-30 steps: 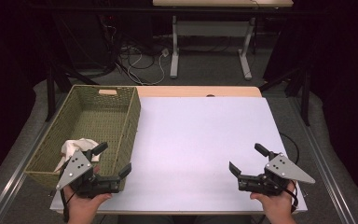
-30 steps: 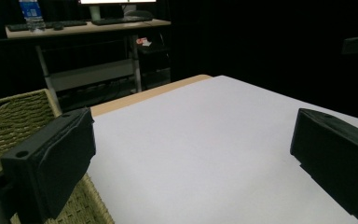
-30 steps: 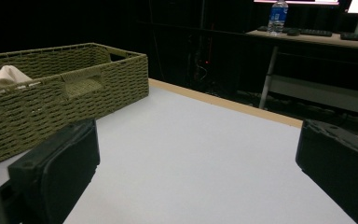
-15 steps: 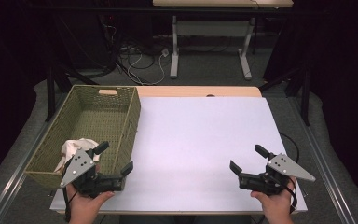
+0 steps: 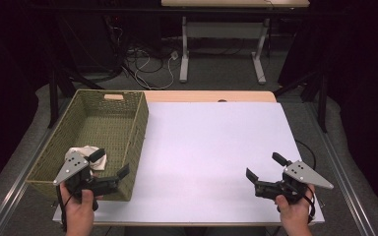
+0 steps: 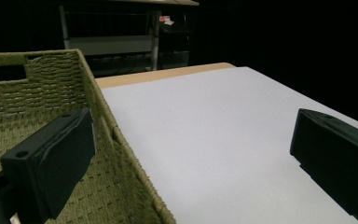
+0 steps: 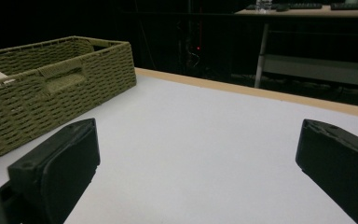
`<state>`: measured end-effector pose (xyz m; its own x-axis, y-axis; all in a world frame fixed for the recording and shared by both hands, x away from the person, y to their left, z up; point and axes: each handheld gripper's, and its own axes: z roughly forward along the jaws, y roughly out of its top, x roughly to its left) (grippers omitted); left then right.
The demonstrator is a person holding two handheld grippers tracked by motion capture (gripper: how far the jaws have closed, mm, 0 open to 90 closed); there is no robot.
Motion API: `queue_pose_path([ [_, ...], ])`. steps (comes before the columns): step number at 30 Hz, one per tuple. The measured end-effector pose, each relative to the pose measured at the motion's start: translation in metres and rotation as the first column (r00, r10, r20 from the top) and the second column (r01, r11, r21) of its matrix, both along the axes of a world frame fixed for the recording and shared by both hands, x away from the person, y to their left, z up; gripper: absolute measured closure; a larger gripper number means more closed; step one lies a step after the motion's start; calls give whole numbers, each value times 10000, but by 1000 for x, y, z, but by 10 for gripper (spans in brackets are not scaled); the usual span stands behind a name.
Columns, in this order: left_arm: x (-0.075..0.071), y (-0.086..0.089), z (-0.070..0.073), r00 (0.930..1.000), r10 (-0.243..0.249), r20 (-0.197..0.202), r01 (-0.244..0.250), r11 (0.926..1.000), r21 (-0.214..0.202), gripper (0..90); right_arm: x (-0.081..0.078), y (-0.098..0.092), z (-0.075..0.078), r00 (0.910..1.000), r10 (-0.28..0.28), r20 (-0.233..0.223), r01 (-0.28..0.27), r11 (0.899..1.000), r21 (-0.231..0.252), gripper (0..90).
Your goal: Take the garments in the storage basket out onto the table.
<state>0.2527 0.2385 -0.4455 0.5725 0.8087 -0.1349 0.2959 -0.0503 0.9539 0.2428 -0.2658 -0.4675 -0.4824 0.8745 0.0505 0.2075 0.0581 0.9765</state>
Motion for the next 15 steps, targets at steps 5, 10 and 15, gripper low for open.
queue_pose_path([
  [5,1,9,-1,9999,86,-80,-87,10000,-39,6,2,-1,-4,9999,-15,-157,15,10000,32,0],
  [10,2,20,0,9996,210,-209,-213,9996,-173,6,3,-3,-6,9999,-73,-137,73,10000,-42,0],
  [15,3,27,1,9990,381,-218,-383,9992,-78,6,4,-3,-7,9997,-146,-199,146,9999,-24,0],
])
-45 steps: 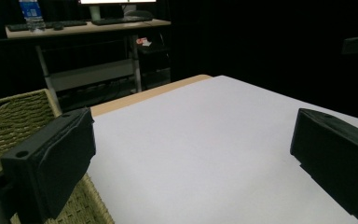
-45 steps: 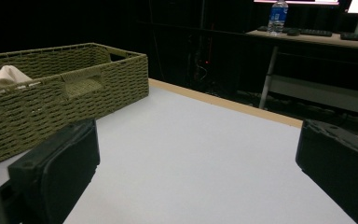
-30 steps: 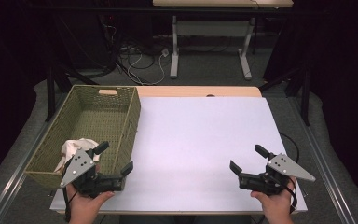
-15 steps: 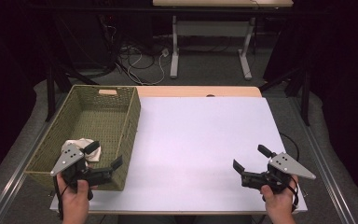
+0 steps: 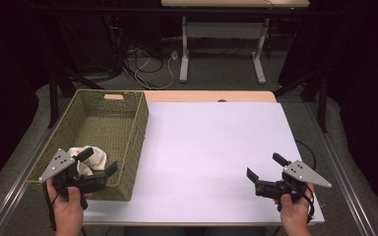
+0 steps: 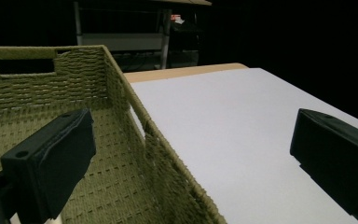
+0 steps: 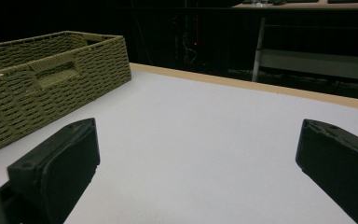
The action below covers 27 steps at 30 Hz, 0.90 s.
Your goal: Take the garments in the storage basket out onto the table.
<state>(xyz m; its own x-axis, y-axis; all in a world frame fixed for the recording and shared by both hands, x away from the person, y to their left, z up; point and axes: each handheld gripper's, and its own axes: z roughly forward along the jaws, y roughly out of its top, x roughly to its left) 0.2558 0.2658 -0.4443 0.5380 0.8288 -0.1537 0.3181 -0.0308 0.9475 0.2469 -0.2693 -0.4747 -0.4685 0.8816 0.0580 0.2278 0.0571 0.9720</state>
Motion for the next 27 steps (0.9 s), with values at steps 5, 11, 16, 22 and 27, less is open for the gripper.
queue_pose_path([
  [5,1,8,0,9998,181,-55,-181,9998,-43,6,0,0,-1,10000,56,-57,-56,10000,-11,0],
  [11,1,17,1,9992,370,-159,-373,9991,-187,6,1,2,-2,9998,198,-50,-199,9997,-111,0],
  [16,1,23,1,9984,533,-201,-538,9983,-212,6,2,3,-3,9995,287,-123,-290,9993,-230,0],
  [22,2,30,1,9969,753,-237,-758,9968,-242,6,2,3,-4,9994,297,-151,-300,9993,-227,0],
  [27,3,36,-1,9952,921,-327,-930,9953,-254,6,2,4,-4,9993,327,-192,-331,9992,-230,0],
])
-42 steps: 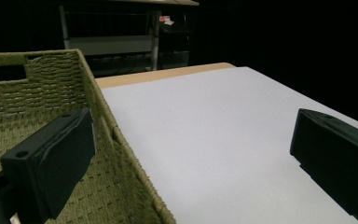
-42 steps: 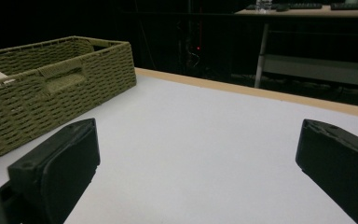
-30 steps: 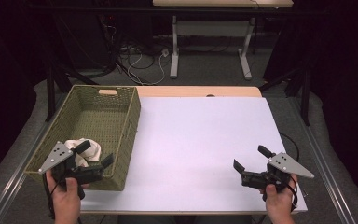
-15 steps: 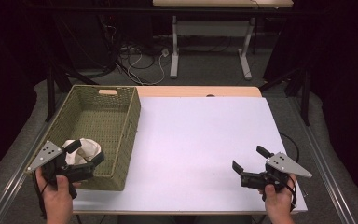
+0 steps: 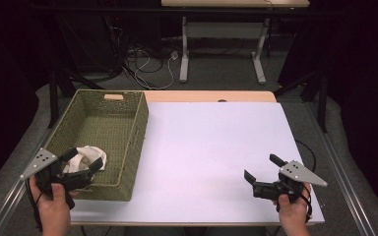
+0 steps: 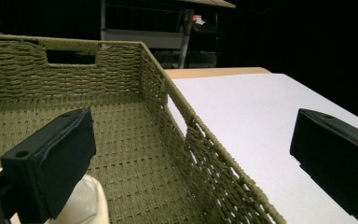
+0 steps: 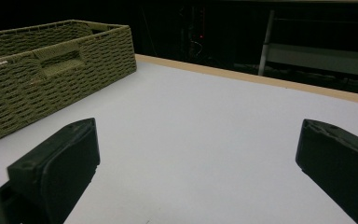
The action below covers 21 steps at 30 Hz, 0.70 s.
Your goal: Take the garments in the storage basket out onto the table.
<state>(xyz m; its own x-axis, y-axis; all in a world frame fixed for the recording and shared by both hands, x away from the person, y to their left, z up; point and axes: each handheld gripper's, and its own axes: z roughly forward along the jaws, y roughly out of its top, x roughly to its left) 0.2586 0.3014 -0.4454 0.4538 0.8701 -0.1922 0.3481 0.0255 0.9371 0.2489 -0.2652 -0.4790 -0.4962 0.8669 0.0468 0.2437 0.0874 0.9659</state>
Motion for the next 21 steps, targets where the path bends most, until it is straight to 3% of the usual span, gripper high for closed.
queue_pose_path([
  [13,1,16,-4,9979,630,-143,-630,9980,42,6,1,0,-1,10000,41,6,-41,10000,-11,0],
  [21,3,24,-7,9950,891,-459,-883,9959,190,6,1,1,-2,9999,59,-102,-59,10000,-50,0],
])
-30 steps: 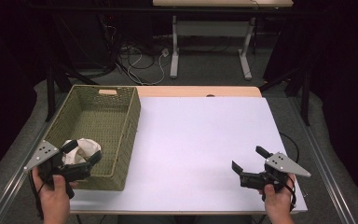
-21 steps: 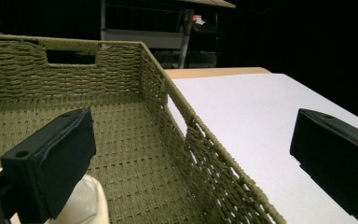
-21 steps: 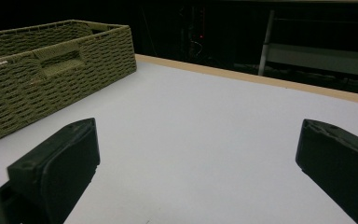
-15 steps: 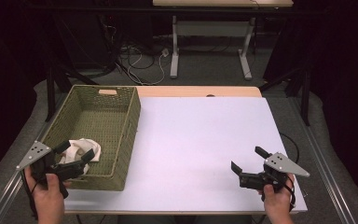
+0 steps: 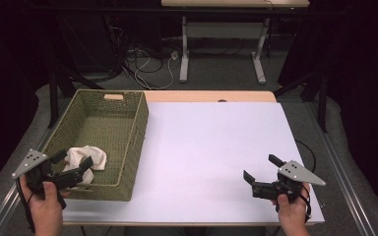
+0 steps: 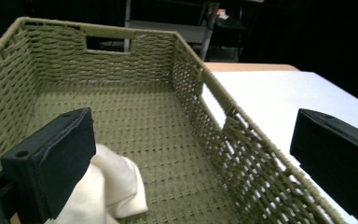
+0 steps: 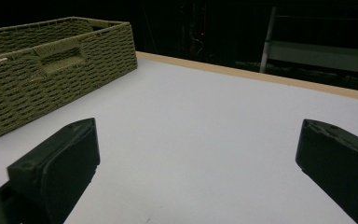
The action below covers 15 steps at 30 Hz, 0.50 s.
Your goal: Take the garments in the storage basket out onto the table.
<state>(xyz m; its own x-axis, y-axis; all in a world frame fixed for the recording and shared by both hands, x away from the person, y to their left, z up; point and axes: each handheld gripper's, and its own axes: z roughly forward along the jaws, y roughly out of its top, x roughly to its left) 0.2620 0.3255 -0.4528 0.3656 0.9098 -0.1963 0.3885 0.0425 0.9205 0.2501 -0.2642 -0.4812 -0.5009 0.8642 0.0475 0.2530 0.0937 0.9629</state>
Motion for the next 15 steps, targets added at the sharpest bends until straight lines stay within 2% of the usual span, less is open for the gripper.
queue_pose_path([
  [4,0,4,4,9993,186,-332,-177,9995,263,6,0,0,0,10000,63,18,-63,10000,-16,0],
  [7,0,5,10,9983,305,-493,-265,9964,799,6,0,-1,1,10000,-46,73,46,10000,44,0],
  [9,2,5,13,9975,202,-675,-140,9956,924,6,0,-3,3,10000,-87,33,86,9999,52,0],
  [12,5,6,16,9954,-87,-959,170,9962,858,6,0,-4,3,9999,-113,-26,113,9999,96,0],
  [15,9,5,18,9941,-158,-1075,260,9953,938,6,1,-6,5,9998,-177,52,177,9998,98,0],
])
